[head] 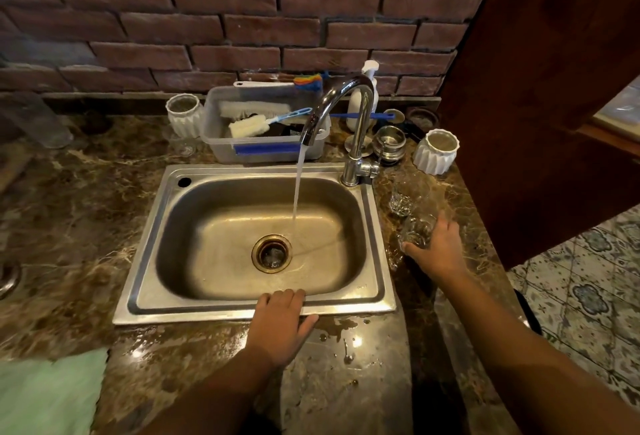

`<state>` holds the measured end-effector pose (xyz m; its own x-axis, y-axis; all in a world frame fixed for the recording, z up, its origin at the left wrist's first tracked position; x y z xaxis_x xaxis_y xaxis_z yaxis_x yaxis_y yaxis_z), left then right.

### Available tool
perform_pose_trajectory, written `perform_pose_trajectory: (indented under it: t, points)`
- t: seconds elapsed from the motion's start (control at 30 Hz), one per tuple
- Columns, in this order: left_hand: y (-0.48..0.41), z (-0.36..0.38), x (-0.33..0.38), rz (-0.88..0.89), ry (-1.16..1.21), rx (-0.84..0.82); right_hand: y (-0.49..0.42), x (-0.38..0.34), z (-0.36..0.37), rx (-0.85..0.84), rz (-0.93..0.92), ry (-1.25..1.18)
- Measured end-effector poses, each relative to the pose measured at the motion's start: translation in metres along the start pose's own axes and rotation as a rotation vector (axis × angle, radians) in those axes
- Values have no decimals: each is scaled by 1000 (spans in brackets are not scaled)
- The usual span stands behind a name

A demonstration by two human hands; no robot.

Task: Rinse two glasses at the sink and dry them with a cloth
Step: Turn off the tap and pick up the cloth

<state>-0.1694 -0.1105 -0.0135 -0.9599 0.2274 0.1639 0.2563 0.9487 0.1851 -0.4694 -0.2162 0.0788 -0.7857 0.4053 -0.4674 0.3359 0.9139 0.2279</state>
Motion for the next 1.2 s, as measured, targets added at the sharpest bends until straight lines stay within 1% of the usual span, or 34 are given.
perform_pose_trajectory:
  t: [0.1, 0.17, 0.23, 0.33, 0.47, 0.53, 0.6, 0.7, 0.8, 0.93, 1.1, 1.2]
  points:
    - [1, 2, -1, -2, 13, -2, 5, -13, -5, 79, -140, 52]
    - [1, 3, -1, 4, 25, 8, 5, -28, -7, 149, -255, -18]
    - [1, 2, -1, 8, 29, 21, 2, -47, -7, 191, -306, -116]
    - [3, 0, -1, 15, 38, 24, -9, -76, -1, 185, -256, -299]
    - [1, -10, 1, 13, 60, -31, -36, -111, 14, 130, -84, -734]
    - [0, -11, 1, 15, 81, -64, -53, -125, 25, 100, -21, -855]
    - [-1, -9, -1, 17, 83, -52, -72, -134, 38, 95, 29, -880]
    - [0, 2, -3, 25, 58, 35, -96, -136, 59, 116, 115, -889]
    - [-3, 5, -4, 20, 49, 55, -116, -136, 75, 151, 180, -950]
    - [-3, 9, -7, 34, 21, 93, -137, -136, 85, 160, 176, -907]
    - [-3, 12, -6, 53, -30, 151, -149, -133, 97, 176, 122, -835]
    - [-2, 14, -7, 57, -36, 139, -151, -129, 100, 176, 103, -808]
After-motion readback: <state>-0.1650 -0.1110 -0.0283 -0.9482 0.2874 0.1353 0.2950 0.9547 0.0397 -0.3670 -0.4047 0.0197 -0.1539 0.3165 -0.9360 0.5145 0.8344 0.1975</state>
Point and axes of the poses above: each hand's wrist, its own y-axis away from the middle knuckle, its own z-axis out of the palm, x = y × z, the point moved 1 cm from there along -y, towards the middle knuckle
